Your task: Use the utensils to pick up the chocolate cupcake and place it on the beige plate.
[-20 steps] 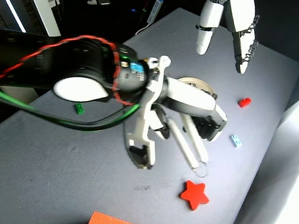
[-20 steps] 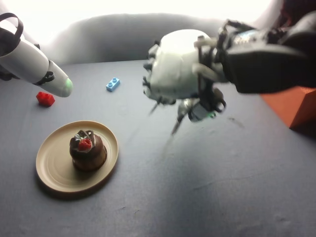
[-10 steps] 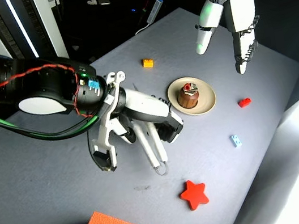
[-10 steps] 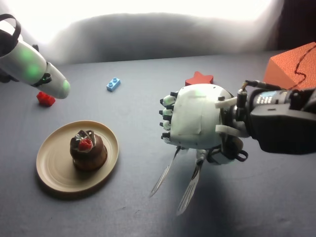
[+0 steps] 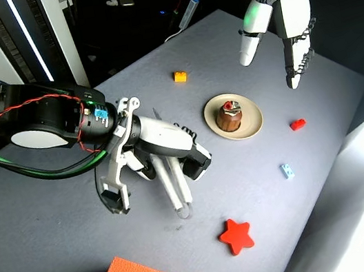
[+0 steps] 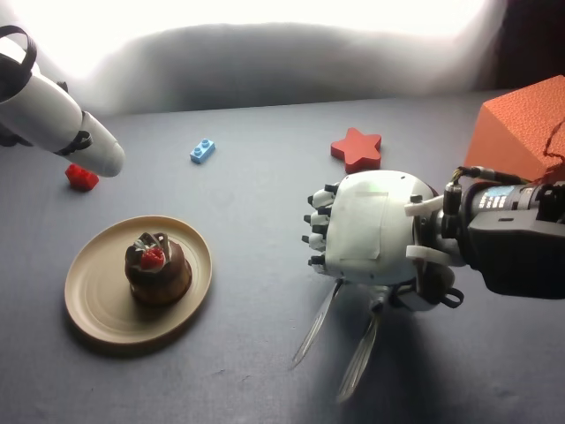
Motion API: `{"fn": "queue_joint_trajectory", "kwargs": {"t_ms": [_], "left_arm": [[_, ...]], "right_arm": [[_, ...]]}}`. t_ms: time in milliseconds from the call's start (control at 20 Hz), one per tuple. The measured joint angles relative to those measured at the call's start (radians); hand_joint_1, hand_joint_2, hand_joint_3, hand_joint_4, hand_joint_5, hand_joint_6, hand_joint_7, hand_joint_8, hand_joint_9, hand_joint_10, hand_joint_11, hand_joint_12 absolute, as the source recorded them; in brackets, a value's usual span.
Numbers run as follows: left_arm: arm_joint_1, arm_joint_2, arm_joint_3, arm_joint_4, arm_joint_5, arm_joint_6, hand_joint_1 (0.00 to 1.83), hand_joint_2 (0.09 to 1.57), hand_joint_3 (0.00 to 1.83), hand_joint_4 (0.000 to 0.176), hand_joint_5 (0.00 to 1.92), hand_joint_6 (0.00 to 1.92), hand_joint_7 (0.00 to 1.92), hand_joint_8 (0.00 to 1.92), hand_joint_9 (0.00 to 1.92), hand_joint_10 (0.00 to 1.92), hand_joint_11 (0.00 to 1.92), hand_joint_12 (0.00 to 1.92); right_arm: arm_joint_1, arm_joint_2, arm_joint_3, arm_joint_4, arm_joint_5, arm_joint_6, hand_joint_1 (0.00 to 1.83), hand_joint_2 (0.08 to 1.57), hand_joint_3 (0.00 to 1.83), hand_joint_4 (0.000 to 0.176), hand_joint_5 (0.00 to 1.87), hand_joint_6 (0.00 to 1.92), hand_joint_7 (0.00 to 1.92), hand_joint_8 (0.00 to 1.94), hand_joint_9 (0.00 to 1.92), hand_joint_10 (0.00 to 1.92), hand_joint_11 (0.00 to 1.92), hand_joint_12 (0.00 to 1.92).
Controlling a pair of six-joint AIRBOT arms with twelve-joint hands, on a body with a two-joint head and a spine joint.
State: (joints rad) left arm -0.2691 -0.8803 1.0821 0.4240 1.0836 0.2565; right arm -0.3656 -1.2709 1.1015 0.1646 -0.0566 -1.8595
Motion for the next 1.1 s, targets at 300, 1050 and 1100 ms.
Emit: {"fn": "queue_joint_trajectory", "kwargs": {"t_ms": [300, 1050, 1100], "left_arm": [[0.0, 0.0, -0.003, -0.01, -0.002, -0.008, 0.36, 1.14, 0.0, 0.0, 0.04, 0.0, 0.08, 0.0, 0.12, 0.0, 0.0, 0.27], [-0.001, 0.0, -0.01, -0.007, -0.004, -0.006, 0.32, 1.15, 0.0, 0.0, 0.06, 0.0, 0.08, 0.0, 0.08, 0.0, 0.0, 0.24], [-0.001, 0.0, -0.01, -0.008, -0.004, -0.006, 0.34, 1.14, 0.0, 0.0, 0.06, 0.0, 0.08, 0.0, 0.08, 0.0, 0.0, 0.24]], "right_arm": [[-0.013, 0.02, -0.002, -0.001, 0.015, -0.003, 0.5, 0.96, 0.0, 0.0, 0.01, 0.0, 0.01, 0.0, 0.0, 0.0, 0.0, 0.12], [0.127, 0.36, -0.209, -0.001, 0.016, 0.048, 0.37, 0.86, 0.0, 0.0, 0.0, 0.0, 0.0, 0.0, 0.0, 0.0, 0.0, 0.0], [0.129, 0.375, -0.216, -0.002, 0.027, 0.043, 0.34, 0.87, 0.0, 0.0, 0.0, 0.0, 0.0, 0.0, 0.0, 0.0, 0.0, 0.0]]}}
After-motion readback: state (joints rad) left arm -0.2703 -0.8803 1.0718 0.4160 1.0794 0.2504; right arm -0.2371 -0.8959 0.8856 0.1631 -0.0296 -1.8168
